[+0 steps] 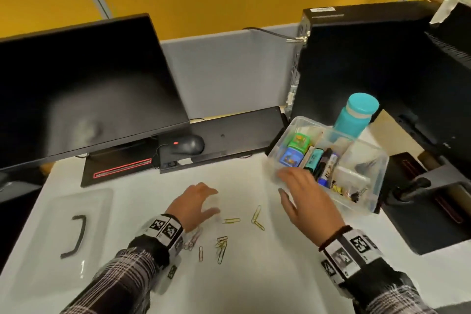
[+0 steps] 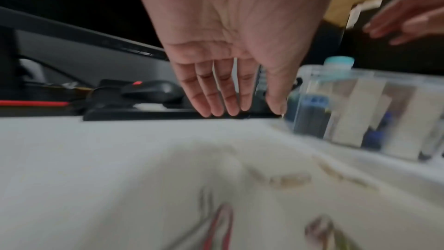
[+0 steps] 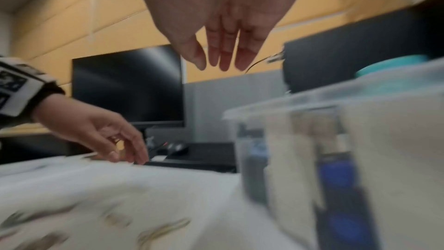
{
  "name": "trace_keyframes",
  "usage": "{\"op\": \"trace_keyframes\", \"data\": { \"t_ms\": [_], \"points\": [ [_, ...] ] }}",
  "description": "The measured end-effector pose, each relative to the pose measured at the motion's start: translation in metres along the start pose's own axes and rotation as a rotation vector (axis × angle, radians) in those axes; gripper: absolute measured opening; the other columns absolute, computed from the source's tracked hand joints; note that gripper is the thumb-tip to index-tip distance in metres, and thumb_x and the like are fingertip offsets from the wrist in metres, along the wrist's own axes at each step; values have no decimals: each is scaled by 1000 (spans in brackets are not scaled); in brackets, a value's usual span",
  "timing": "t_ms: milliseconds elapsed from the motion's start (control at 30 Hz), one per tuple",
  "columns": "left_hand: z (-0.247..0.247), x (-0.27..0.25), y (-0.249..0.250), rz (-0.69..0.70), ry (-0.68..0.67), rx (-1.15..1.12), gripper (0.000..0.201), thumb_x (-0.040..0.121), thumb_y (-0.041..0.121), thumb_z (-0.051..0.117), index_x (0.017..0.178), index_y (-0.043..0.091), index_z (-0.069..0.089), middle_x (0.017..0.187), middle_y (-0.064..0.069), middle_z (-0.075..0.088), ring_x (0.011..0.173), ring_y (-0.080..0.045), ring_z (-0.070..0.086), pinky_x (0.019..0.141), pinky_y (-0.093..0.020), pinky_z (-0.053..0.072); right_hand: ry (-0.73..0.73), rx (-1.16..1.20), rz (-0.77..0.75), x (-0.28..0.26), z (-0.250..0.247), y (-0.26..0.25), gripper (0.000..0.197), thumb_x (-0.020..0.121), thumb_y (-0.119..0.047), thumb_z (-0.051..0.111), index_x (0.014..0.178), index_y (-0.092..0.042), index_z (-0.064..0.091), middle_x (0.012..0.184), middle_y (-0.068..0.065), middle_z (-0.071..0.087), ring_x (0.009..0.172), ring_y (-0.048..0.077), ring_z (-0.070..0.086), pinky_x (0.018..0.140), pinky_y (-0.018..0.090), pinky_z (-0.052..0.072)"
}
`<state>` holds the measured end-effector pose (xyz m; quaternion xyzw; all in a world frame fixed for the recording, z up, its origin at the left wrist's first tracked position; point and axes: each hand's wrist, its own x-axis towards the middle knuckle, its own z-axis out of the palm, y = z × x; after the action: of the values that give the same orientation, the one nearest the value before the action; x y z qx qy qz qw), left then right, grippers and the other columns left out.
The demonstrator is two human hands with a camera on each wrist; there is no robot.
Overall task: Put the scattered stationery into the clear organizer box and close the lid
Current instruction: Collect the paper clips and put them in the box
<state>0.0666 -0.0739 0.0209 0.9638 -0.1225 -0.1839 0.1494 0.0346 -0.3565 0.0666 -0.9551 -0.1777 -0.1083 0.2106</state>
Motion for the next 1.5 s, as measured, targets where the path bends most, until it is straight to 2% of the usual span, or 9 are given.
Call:
{"op": "trace_keyframes", "data": {
  "t_ms": [167,300,400,567,767,1000,1233,1367,1500],
  "points": [
    [32,-40,-32,-250,-61,-43,91,59,77,63,129,23,41,125,5,40,115,-16,45,95,-35,46,-627,-28,37,-10,87,-10,63,96,-26,44,150,-16,13,159,3,7,145,21,11,117,31,16],
    [51,-57,-45,-274,-93,-99,112,44,80,67,131,17,34,125,1,35,113,-18,43,98,-32,44,-698,-97,81,-22,112,-14,57,99,-18,37,150,-13,14,158,6,7,145,23,11,115,34,24],
    [59,-61,-49,-221,-72,-126,99,55,57,81,133,18,34,125,1,34,113,-17,44,98,-27,42,-587,-170,89,-29,120,-15,46,91,-6,45,136,-11,40,138,9,39,125,24,38,81,34,49],
    [56,-55,-53,-122,-43,-178,59,75,39,74,124,20,47,117,3,43,104,-12,49,87,-19,39,-562,-235,123,-33,126,-14,51,27,-3,90,66,-22,61,72,-5,54,59,10,56,36,15,15],
    [55,-47,-50,-48,40,-136,23,88,31,59,109,20,57,98,9,46,88,-8,46,74,-18,37,-503,-129,217,-24,122,-28,11,87,-11,54,98,-15,57,103,1,51,100,18,51,65,23,37],
    [52,-37,-41,1,58,-4,17,90,25,49,102,17,58,103,0,57,96,-17,54,78,-27,45,-391,680,649,-19,122,-27,23,81,1,63,73,-18,53,73,0,53,65,11,50,62,11,42],
    [49,-31,-41,-99,-18,-163,8,84,18,55,91,22,53,93,5,51,85,-14,51,78,-22,41,-158,1654,1055,-4,116,-41,22,85,15,42,88,-1,56,68,10,52,66,25,61,70,33,59],
    [52,-30,-40,-93,-38,-144,10,83,17,55,86,23,48,92,5,48,82,-12,45,74,-20,37,-183,1390,1046,13,121,-48,20,90,3,46,71,-2,51,63,14,53,58,25,57,57,31,56],
    [55,-34,-38,-5,-20,-12,10,86,14,49,96,16,53,100,-1,51,92,-17,47,78,-27,44,-427,638,530,15,134,-46,16,96,-16,46,81,-13,51,68,5,55,57,15,53,59,26,47]
  ]
}}
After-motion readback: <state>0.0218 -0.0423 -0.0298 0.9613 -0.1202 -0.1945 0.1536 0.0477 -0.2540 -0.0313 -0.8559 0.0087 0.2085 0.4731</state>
